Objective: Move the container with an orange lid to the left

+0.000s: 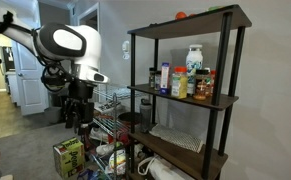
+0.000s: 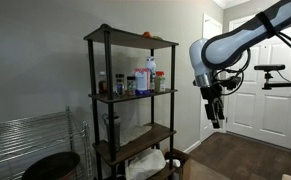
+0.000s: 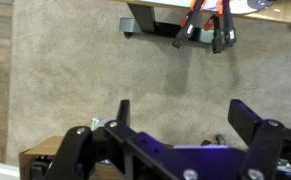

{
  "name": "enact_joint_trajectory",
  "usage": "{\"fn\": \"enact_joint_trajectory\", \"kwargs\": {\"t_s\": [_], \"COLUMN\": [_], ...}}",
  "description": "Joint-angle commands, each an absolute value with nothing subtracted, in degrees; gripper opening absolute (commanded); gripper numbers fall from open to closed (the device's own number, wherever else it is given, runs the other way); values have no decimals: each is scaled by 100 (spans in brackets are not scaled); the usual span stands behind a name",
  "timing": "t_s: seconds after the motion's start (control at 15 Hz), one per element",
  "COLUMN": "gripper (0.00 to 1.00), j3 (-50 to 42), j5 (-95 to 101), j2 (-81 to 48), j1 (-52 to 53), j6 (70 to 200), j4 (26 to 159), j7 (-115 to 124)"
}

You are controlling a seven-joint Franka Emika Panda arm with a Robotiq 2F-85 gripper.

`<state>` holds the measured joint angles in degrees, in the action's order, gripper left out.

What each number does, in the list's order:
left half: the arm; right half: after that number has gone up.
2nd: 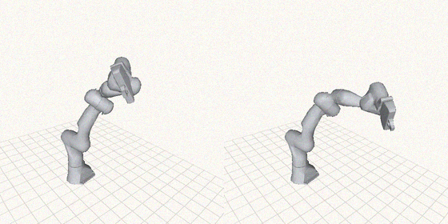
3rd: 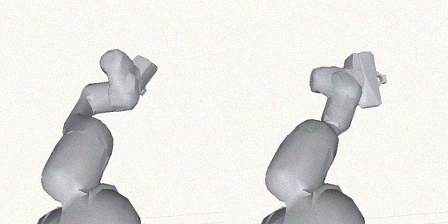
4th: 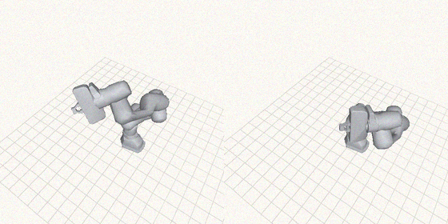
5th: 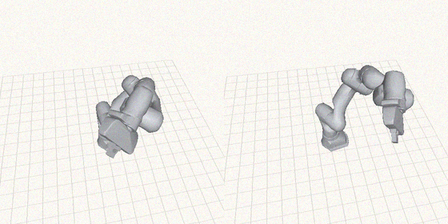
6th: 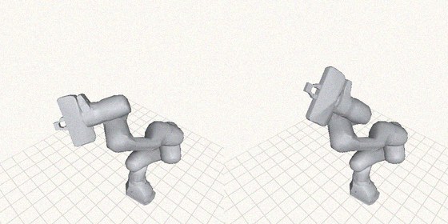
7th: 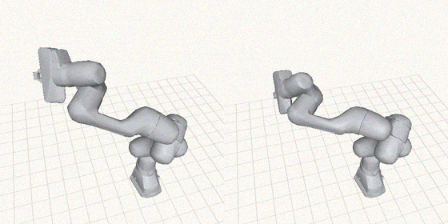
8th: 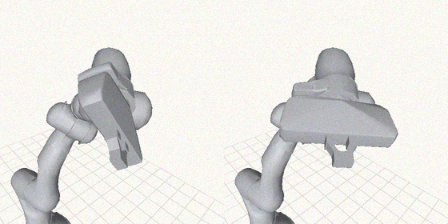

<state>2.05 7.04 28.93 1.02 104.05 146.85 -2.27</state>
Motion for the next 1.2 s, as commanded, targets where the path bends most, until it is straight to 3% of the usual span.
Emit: {"fn": "enact_joint_trajectory", "kwargs": {"t_s": [0.0, 0.53, 1.13], "gripper": [100, 100, 100], "j3": [560, 936, 881], "j5": [1236, 1989, 2735], "j2": [2693, 1654, 1702], "j1": [163, 148, -135], "j6": [10399, 10941, 12886], "j4": [14193, 12572, 12719], "j7": [102, 882, 2873]}}
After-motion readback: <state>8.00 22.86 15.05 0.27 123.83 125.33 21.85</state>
